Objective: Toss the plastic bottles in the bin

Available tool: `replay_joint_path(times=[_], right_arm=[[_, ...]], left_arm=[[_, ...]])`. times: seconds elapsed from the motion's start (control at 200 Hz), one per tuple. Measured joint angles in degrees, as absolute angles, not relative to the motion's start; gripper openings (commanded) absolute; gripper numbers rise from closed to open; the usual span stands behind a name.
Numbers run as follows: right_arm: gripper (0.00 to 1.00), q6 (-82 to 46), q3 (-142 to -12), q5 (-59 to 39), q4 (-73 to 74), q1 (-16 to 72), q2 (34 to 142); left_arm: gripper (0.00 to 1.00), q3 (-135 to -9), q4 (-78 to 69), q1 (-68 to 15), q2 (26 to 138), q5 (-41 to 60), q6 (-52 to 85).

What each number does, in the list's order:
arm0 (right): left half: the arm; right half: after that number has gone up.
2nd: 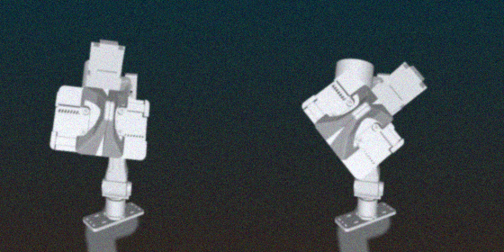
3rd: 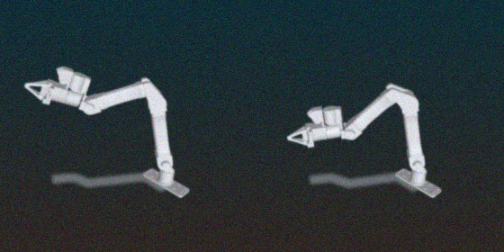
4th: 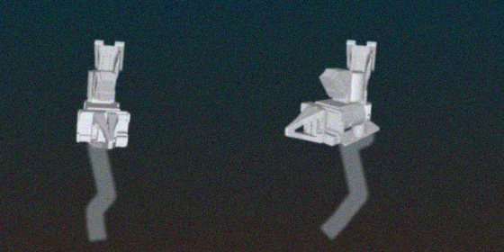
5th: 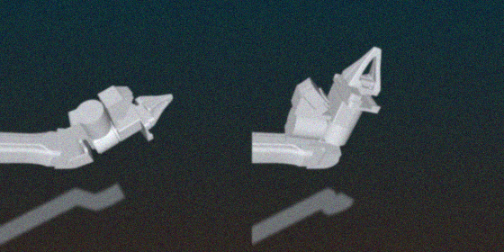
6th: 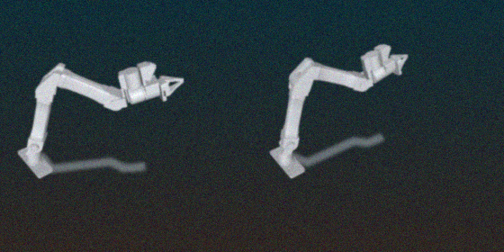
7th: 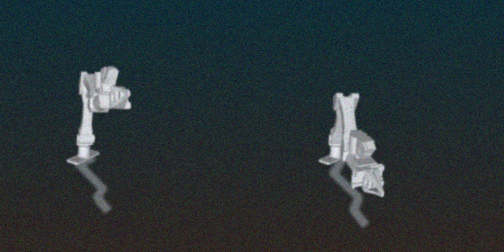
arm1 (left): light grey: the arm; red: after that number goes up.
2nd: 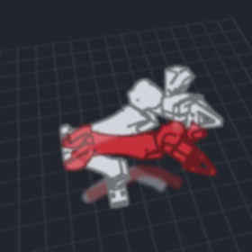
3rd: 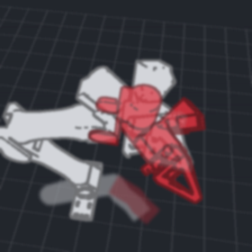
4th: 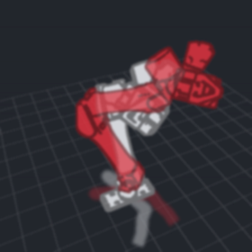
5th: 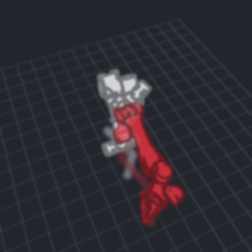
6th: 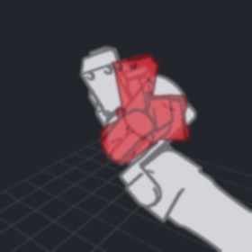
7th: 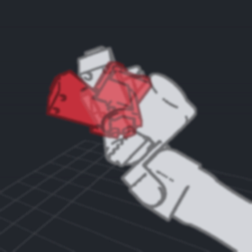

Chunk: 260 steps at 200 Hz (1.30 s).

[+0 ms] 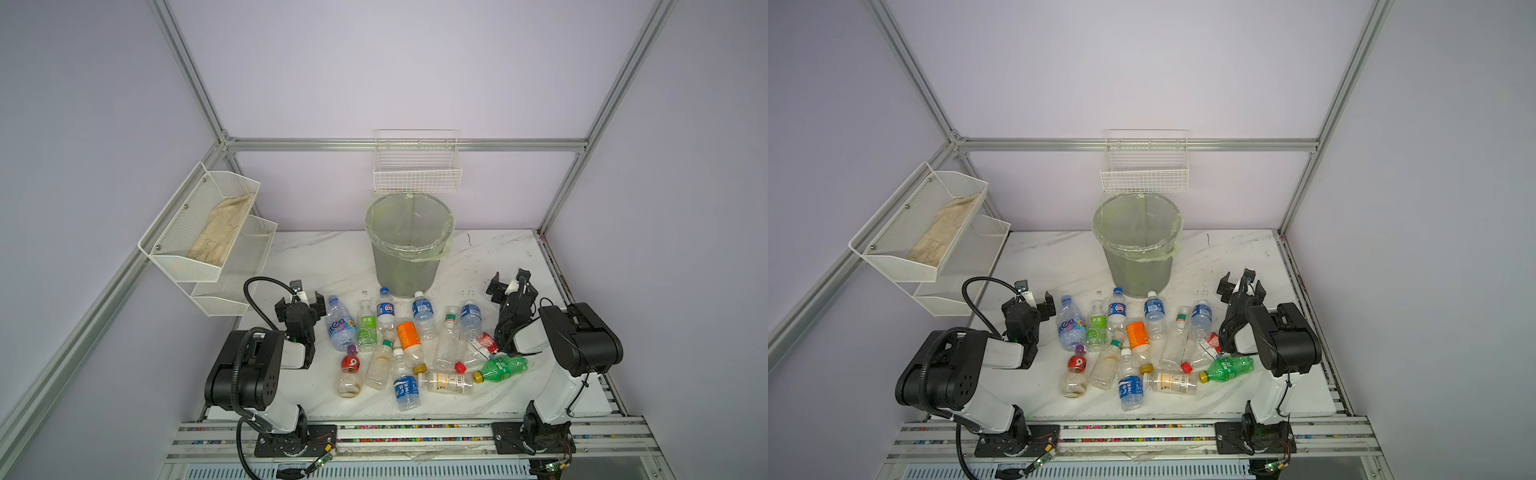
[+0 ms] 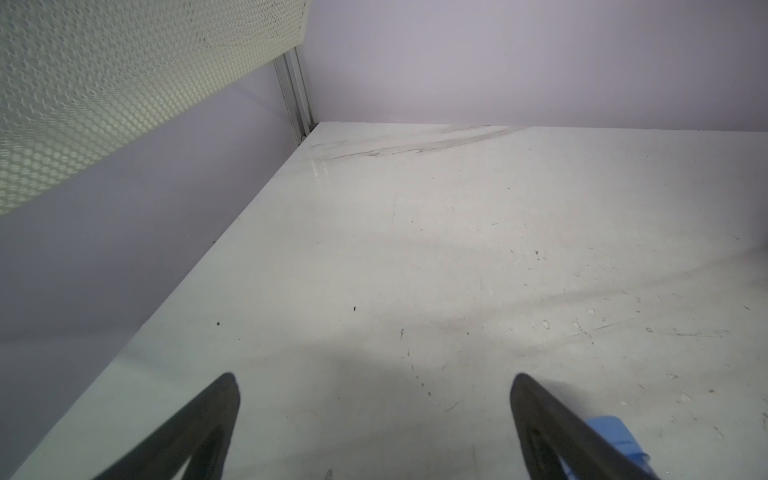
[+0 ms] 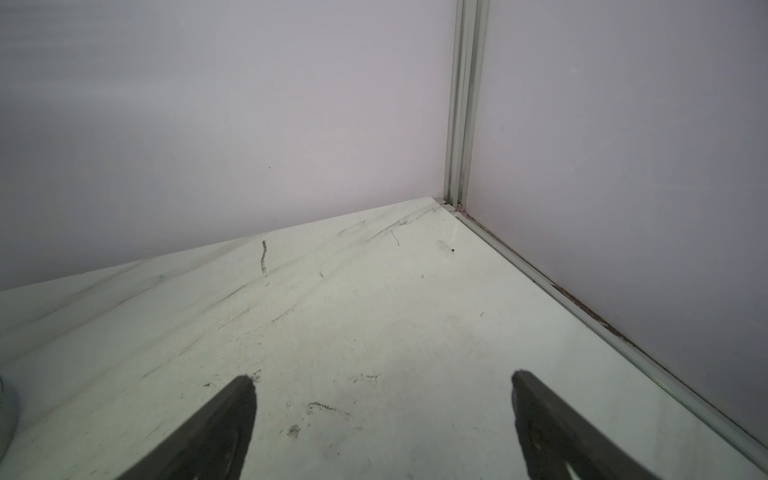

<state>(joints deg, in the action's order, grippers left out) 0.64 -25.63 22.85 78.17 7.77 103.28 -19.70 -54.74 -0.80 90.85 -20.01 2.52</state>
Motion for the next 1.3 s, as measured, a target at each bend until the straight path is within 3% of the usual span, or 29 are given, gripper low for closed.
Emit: replay_joint_path(times=[1.3], right_arm=[[0.97, 0.64, -25.63, 22.83, 78.17, 7.77, 103.28]], left_arm=[[1.0, -19.7, -54.59, -1.19, 90.85, -21.58, 2.57]])
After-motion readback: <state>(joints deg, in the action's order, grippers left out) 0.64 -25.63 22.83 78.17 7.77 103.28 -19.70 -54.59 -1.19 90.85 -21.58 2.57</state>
